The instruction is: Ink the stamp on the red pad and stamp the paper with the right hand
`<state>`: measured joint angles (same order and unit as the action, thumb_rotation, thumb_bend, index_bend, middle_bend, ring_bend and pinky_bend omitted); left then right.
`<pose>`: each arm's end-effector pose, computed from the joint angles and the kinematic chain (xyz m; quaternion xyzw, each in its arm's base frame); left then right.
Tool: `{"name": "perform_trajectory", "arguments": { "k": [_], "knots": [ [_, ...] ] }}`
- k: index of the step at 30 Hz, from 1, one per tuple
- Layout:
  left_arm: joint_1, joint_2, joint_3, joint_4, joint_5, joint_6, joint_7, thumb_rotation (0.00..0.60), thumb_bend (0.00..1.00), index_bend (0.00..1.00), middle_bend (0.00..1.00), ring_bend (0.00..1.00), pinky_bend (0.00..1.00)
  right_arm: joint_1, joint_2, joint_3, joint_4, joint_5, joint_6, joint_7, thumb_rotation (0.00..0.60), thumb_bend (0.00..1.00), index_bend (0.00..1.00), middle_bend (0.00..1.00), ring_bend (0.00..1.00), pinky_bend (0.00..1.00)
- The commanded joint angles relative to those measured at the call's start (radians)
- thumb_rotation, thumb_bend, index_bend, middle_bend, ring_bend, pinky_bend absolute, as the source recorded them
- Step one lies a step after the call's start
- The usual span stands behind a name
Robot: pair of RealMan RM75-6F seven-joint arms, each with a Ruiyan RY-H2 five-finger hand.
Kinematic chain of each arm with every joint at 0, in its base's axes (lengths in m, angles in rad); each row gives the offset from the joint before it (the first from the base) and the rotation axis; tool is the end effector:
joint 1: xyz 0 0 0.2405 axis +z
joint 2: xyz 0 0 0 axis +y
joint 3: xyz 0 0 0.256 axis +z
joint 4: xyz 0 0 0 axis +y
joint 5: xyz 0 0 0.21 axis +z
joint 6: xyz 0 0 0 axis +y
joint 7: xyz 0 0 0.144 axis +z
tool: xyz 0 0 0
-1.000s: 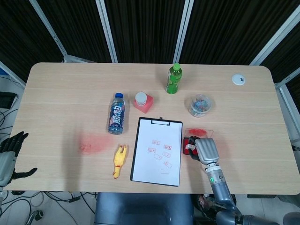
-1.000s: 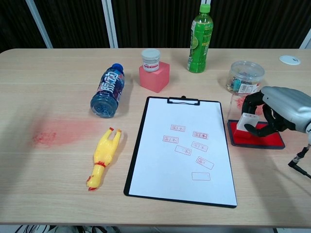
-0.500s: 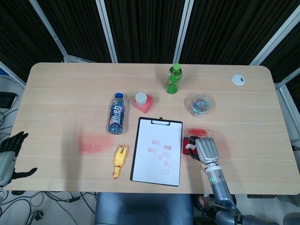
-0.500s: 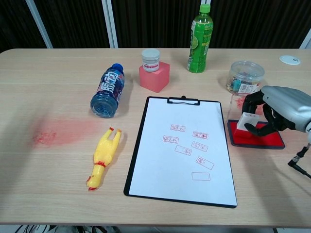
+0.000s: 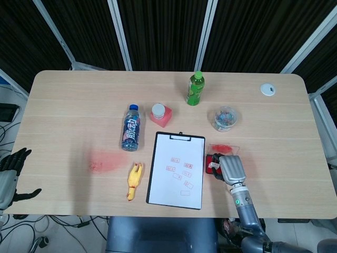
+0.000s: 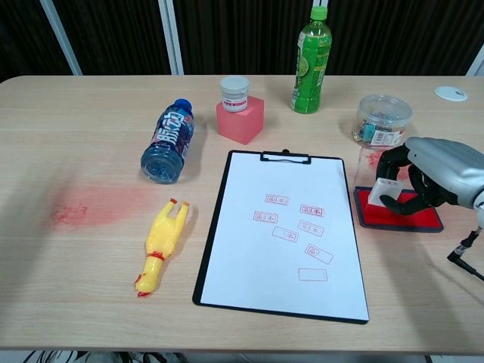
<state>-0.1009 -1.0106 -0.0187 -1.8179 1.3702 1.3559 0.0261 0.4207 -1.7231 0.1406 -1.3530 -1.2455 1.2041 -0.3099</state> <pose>-0.3003 0.1735 0.1584 -0.5783 -0.4790 -0.3435 0.5641 -0.2229 -0.2757 -0.0366 0.6471 -0.4332 0.3820 0.4976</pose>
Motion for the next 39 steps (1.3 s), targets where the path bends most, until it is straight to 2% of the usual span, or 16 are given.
{"name": "perform_trajectory", "arguments": {
  "k": [1,39],
  "knots": [
    [0.0,0.0,0.0,0.0,-0.001,-0.001,-0.001,0.6,0.0,0.0,0.0,0.0,0.0,-0.001,-0.005,0.0,0.005,0.0,-0.001,0.002,0.6,0.61,0.78,0.69,0.76,0.86],
    [-0.001,0.002,0.0,0.001,0.0,-0.002,-0.006,0.6,0.0,0.0,0.0,0.0,0.0,-0.008,-0.017,-0.001,0.021,0.0,-0.01,-0.012,0.6,0.61,0.78,0.69,0.76,0.86]
  ]
}}
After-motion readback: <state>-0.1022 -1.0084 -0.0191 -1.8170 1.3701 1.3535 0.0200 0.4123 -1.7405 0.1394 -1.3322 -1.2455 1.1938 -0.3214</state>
